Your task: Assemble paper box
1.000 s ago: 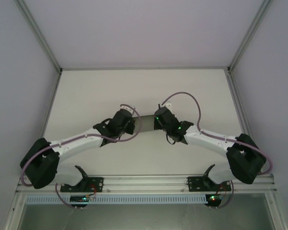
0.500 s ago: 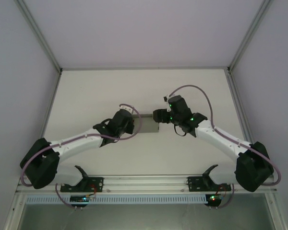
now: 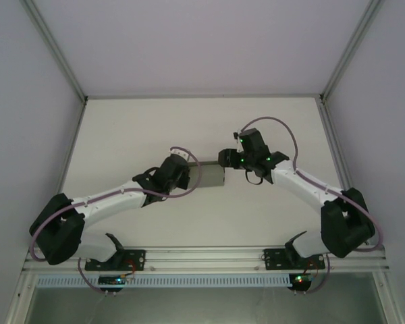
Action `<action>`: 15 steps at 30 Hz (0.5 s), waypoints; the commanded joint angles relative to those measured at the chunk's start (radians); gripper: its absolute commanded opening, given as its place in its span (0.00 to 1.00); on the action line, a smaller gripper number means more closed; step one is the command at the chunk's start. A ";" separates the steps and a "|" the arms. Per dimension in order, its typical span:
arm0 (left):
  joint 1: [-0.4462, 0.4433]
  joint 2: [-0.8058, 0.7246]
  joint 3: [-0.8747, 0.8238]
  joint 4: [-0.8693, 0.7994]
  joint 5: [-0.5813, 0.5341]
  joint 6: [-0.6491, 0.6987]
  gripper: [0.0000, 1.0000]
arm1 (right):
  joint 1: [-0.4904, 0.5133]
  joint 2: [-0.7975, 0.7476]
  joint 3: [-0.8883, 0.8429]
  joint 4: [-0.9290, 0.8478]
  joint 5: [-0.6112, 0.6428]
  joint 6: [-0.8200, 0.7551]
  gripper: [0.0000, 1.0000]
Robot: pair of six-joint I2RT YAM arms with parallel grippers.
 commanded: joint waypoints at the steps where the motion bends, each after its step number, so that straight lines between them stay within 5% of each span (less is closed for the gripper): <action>1: -0.007 0.030 0.014 -0.078 0.010 0.031 0.24 | -0.008 0.038 0.008 -0.073 -0.040 0.011 0.59; 10: 0.033 -0.079 0.039 -0.088 0.205 0.101 0.61 | 0.005 0.019 -0.093 -0.062 -0.011 0.060 0.49; 15: 0.096 -0.112 0.047 -0.100 0.314 0.081 0.67 | 0.012 0.023 -0.108 -0.056 -0.003 0.068 0.46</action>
